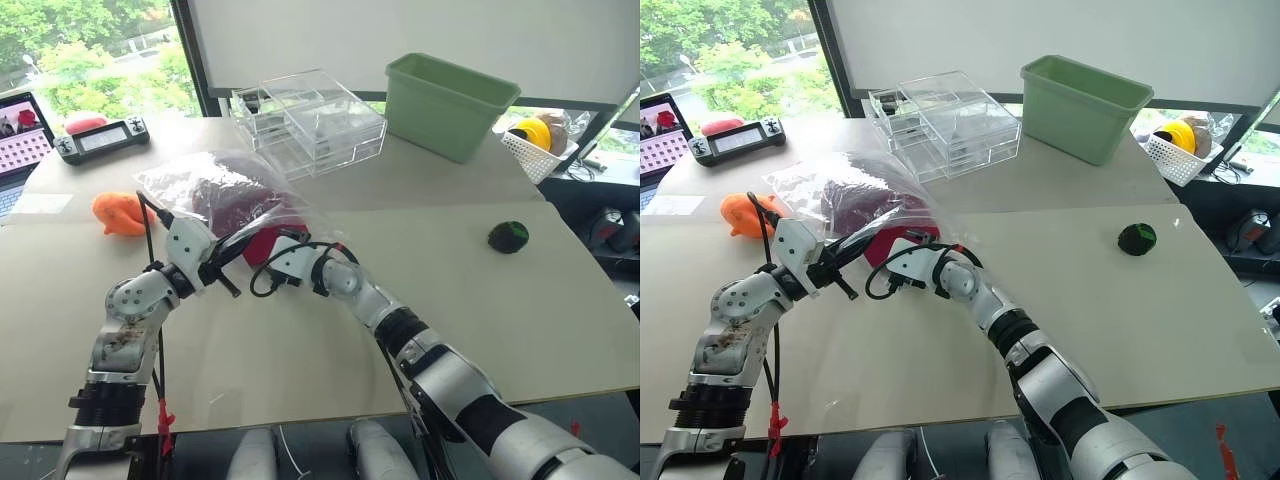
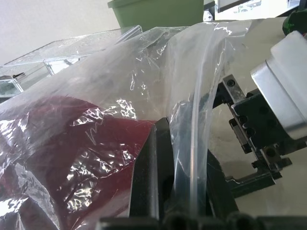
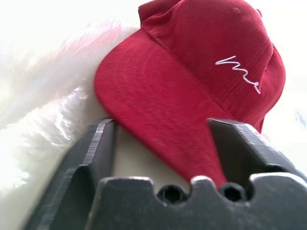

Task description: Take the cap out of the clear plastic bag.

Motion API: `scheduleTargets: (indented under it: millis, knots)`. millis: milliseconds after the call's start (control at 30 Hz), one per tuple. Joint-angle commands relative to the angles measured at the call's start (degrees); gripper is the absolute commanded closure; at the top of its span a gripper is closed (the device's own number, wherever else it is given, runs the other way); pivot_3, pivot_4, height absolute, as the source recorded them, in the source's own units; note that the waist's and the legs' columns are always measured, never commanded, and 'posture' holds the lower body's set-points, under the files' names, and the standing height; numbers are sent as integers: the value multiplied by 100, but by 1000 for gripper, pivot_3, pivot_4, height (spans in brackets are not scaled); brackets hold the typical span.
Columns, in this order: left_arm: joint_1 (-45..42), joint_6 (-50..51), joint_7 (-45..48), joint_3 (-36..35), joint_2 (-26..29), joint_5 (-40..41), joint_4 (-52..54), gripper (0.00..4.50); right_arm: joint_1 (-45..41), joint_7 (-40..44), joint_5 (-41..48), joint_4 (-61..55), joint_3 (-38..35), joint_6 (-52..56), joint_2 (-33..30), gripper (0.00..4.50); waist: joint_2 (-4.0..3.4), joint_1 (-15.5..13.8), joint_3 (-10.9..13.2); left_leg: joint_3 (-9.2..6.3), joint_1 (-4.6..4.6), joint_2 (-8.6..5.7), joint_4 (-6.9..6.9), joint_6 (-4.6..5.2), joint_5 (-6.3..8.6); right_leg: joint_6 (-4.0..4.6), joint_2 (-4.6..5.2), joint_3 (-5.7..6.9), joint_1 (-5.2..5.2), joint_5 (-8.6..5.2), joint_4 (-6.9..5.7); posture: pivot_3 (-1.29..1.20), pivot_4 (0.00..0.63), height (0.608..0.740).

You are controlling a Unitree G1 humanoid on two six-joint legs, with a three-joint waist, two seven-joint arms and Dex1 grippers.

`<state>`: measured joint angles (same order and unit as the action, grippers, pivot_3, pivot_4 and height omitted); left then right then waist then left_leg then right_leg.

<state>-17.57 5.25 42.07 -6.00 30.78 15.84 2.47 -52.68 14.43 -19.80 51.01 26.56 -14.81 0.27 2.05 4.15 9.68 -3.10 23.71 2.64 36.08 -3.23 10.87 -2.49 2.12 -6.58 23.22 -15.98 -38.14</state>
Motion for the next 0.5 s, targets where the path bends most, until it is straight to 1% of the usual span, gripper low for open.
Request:
scheduleTargets:
  millis: [33,200,233,333,500]
  knots:
    - [-6,-14,-20,-5,-14,49,223,4500,-151,-174,-51,4,-127,-232,55,2443,0,1,0,0,0,0,0,0,0,0,0,0,0,0,0,0,150,735]
    - [3,-16,-14,-1,-4,49,224,4500,-131,-193,-88,19,-146,-301,63,4150,0,2,0,0,-1,0,0,0,0,0,0,0,0,0,-1,0,150,735]
    - [4,-12,-15,1,-6,49,226,4500,-124,-199,-112,18,-140,-311,53,4432,0,4,0,0,-4,0,0,0,0,0,0,0,-2,0,-3,0,150,735]
    - [11,-4,-21,5,-5,45,227,4500,-100,-236,-168,-15,-142,-355,22,4477,0,3,0,2,-20,0,-3,0,0,0,0,-1,-13,0,-3,0,150,735]
    - [18,6,-18,10,-8,53,235,4500,-53,-206,-193,-95,-146,-403,-12,4477,0,4,0,2,-21,0,-4,0,0,0,0,-2,-13,0,-3,0,150,735]
